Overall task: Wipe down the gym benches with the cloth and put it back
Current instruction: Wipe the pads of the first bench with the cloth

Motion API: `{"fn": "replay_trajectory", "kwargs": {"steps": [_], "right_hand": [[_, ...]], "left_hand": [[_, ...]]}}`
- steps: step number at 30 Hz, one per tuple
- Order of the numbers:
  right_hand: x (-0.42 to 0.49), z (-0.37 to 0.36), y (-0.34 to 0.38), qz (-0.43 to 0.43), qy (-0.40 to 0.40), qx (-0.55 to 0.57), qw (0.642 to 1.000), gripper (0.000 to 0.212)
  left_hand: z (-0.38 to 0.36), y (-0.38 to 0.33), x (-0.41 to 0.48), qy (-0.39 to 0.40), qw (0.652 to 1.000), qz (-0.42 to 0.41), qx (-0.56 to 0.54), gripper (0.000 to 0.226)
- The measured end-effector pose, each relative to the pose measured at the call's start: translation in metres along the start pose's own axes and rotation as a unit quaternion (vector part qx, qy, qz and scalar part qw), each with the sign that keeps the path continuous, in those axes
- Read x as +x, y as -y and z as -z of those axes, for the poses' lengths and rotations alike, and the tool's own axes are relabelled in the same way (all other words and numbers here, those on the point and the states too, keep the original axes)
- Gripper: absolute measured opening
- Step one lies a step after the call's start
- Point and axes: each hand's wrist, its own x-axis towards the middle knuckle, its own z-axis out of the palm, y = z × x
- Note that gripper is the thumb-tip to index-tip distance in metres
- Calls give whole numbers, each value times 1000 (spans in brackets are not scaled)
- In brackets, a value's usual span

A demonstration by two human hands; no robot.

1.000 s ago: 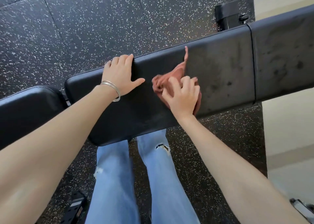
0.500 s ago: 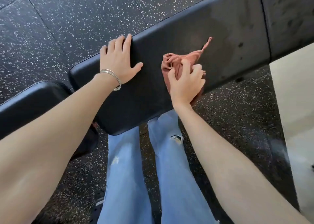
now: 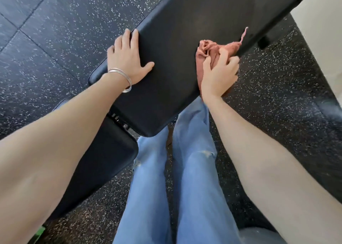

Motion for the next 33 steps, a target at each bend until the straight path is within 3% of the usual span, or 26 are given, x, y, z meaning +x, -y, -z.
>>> {"fn": "replay_trajectory", "kwargs": {"steps": [3, 6, 10, 12, 17, 20, 23, 27, 29, 33], "right_hand": [[-79, -2, 23, 6, 9, 50, 999, 31], [-141, 5, 27, 91, 104, 50, 989, 28], [-105, 9, 0, 280, 88, 19, 956, 22], [-56, 12, -15, 260, 72, 12, 963, 25], [71, 9, -20, 44, 18, -28, 998, 34], [85, 1, -3, -56, -17, -30, 998, 36], [48, 2, 5, 13, -9, -35, 999, 34], [60, 15, -22, 241, 43, -13, 969, 27], [94, 19, -33, 311, 52, -40, 948, 28], [195, 24, -43, 214, 26, -73, 974, 34]], "left_hand": [[1, -3, 0, 6, 1000, 1, -14, 92], [4, -5, -1, 11, 1000, 5, -16, 92], [6, -9, -3, 16, 1000, 11, -15, 92], [7, -12, -2, 19, 999, 17, -20, 93], [7, -15, 3, 22, 999, 33, -33, 94], [8, -19, 9, 15, 998, 47, -35, 94], [9, -28, 20, 11, 997, 68, -44, 94], [12, -45, 43, -4, 994, 84, -67, 91], [15, -59, 56, -13, 993, 91, -72, 91], [21, -94, 82, -26, 992, 104, -72, 90]]}}
